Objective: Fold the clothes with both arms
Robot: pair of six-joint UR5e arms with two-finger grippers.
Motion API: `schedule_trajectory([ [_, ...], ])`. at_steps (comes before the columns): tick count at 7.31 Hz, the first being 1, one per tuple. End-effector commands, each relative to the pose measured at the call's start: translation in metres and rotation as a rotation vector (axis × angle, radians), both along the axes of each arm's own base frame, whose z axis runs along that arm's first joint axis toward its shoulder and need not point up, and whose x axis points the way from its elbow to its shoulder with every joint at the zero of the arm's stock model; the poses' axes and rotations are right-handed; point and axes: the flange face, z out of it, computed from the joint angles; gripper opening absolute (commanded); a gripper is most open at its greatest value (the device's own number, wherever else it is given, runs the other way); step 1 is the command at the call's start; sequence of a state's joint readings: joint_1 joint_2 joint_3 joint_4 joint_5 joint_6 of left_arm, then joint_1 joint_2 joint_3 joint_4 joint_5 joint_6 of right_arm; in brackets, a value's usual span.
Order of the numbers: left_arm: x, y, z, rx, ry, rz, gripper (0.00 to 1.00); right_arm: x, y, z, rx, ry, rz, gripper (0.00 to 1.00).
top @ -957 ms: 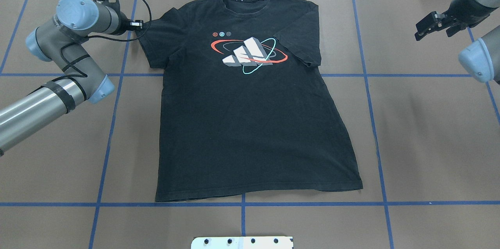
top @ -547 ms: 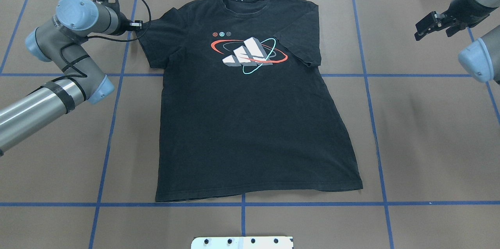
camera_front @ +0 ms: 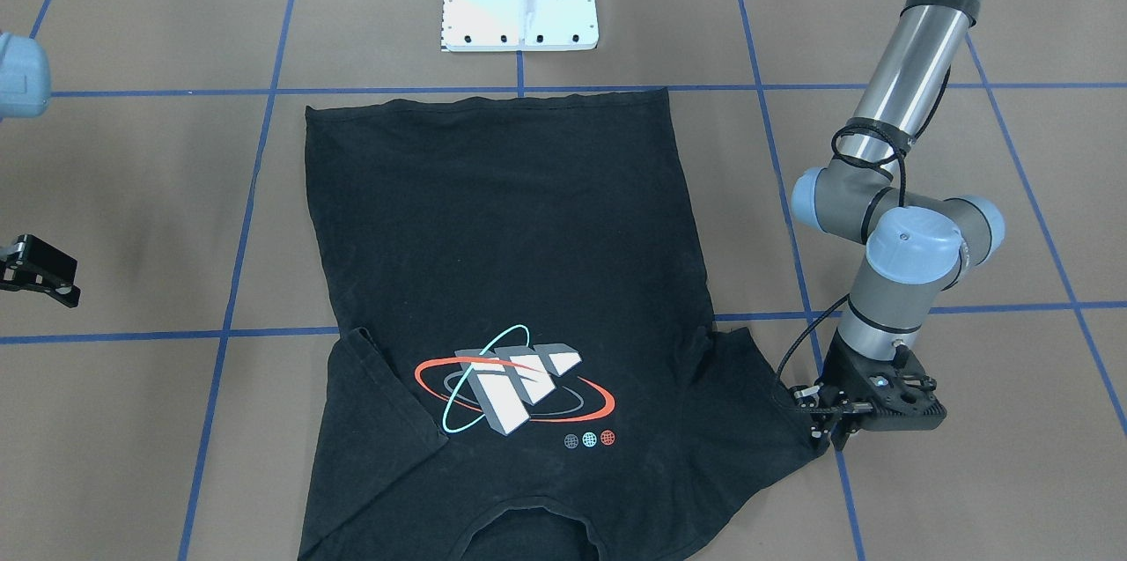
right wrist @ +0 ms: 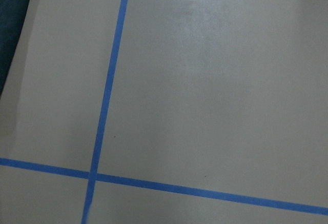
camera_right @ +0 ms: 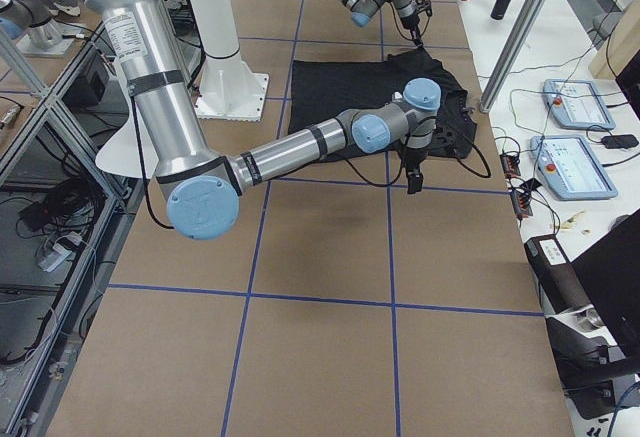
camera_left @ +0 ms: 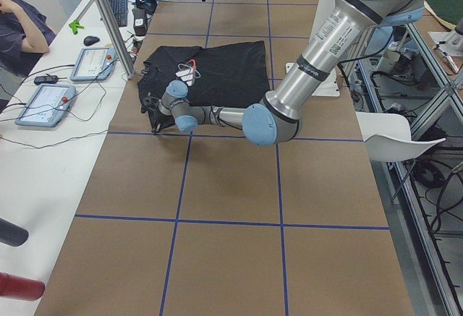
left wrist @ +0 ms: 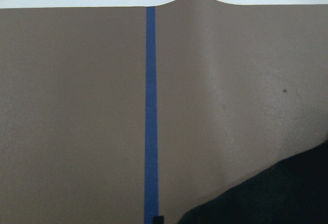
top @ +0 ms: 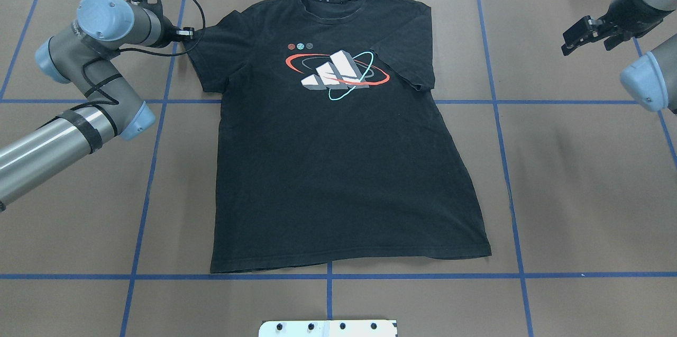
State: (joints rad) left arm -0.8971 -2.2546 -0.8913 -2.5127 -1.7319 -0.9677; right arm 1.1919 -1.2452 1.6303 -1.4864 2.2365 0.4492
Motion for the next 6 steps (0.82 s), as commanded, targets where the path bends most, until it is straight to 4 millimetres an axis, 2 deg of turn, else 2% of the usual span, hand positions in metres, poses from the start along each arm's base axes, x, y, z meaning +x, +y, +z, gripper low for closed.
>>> schedule_trajectory([
  [1,0.0009,0.0004,-0.0003,0.000,0.000,0.001,0.34,-0.0002,-0.0006,0.0006,-0.001,0.001,-0.001,1.00],
  [4,0.0008,0.0003,-0.0002,0.001,0.000,0.000,0.26,-0.0012,-0.0003,0.0006,-0.001,0.001,-0.002,1.00],
  [6,0.0008,0.0003,-0.0002,0.002,-0.001,0.001,0.26,-0.0002,-0.0006,0.0006,-0.001,0.001,-0.001,1.00],
])
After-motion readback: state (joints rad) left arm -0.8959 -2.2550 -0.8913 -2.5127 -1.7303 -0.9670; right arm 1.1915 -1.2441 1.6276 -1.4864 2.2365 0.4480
